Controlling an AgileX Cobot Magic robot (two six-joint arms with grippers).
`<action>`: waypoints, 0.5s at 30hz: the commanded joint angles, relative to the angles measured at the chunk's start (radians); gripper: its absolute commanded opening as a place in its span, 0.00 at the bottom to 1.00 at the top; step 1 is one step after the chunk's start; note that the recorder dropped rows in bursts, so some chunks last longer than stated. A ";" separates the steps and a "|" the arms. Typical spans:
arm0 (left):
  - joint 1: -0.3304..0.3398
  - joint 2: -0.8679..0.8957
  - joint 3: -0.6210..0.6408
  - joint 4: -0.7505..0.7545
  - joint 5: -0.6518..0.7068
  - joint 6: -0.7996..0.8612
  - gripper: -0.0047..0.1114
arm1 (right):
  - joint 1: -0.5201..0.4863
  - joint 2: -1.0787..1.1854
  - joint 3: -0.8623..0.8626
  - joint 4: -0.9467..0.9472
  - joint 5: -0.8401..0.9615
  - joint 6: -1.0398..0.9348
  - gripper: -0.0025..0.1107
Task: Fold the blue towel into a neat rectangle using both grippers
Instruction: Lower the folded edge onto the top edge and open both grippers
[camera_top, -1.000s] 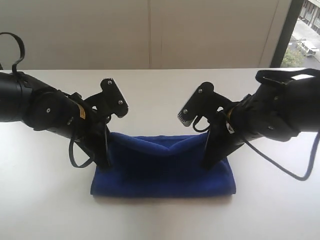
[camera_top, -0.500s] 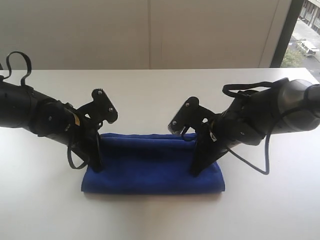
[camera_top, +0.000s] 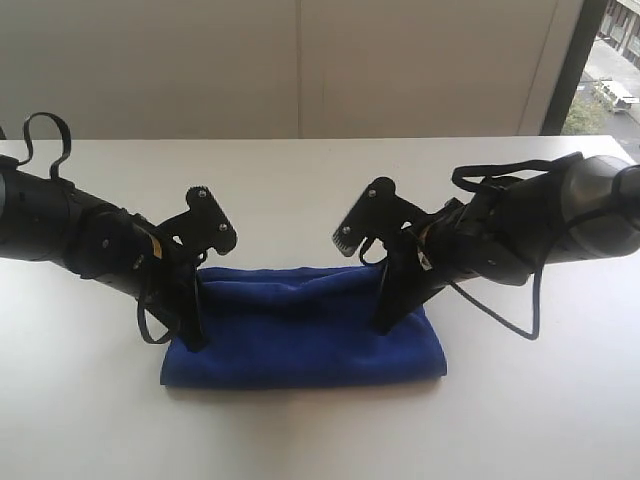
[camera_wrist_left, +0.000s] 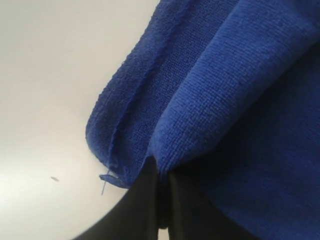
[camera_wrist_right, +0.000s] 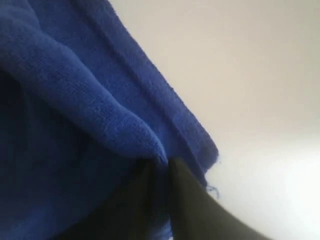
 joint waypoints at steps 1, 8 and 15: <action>0.002 0.002 0.009 0.005 0.005 -0.006 0.04 | -0.040 0.001 -0.007 -0.006 0.000 0.032 0.24; 0.002 0.002 0.009 0.005 0.005 -0.006 0.13 | -0.051 0.001 -0.007 -0.006 -0.008 0.039 0.29; 0.002 0.002 0.009 0.005 -0.010 -0.008 0.50 | -0.079 0.001 -0.007 -0.006 0.001 0.147 0.29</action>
